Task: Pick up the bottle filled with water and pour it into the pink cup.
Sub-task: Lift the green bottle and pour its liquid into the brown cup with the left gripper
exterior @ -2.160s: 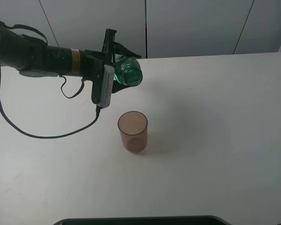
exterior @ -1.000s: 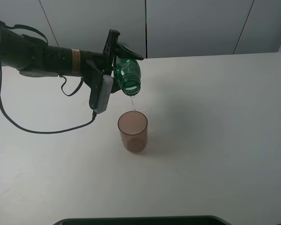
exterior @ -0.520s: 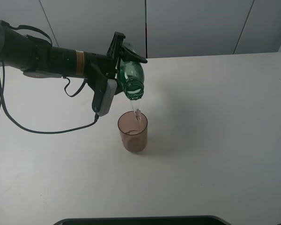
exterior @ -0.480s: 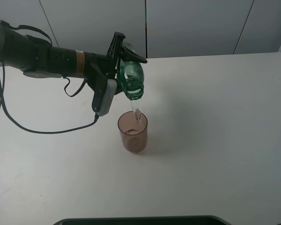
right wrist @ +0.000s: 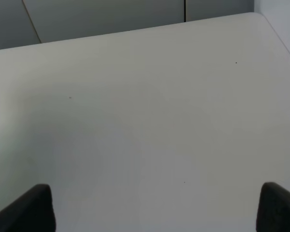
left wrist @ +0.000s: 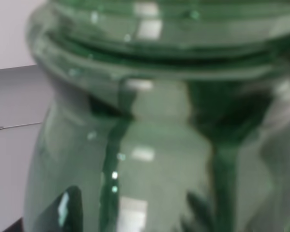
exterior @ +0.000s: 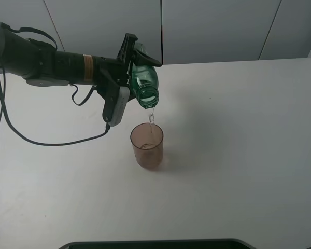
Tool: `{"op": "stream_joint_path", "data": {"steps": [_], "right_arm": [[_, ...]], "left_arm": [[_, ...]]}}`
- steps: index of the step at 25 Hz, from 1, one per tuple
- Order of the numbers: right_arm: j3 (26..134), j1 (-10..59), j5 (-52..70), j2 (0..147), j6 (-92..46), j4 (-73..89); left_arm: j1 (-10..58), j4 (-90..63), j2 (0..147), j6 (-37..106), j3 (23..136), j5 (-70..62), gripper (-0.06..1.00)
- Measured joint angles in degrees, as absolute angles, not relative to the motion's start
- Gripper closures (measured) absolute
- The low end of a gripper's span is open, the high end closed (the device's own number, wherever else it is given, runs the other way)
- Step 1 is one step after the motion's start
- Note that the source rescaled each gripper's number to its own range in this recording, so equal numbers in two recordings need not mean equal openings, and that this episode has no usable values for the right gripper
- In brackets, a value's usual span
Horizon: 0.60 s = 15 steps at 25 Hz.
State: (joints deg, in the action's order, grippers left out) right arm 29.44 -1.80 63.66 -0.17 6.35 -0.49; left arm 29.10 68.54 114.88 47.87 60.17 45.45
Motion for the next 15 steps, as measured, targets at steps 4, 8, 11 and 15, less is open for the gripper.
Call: {"op": "stream_joint_path", "data": {"steps": [4, 8, 11, 15], "right_arm": [[29.44, -1.8, 63.66, -0.17, 6.35, -0.49], [29.44, -1.8, 63.66, -0.17, 6.35, -0.49], [29.44, -1.8, 63.66, -0.17, 6.35, -0.49], [29.44, -1.8, 63.66, -0.17, 6.35, -0.49]], "left_arm": [[29.1, 68.44, 114.88, 48.0, 60.17, 45.45, 0.92], [29.1, 68.32, 114.88, 48.14, 60.17, 45.45, 0.92], [29.1, 68.32, 114.88, 48.64, 60.17, 45.35, 0.92], [29.1, 68.32, 114.88, 49.25, 60.17, 45.22, 0.92]]}}
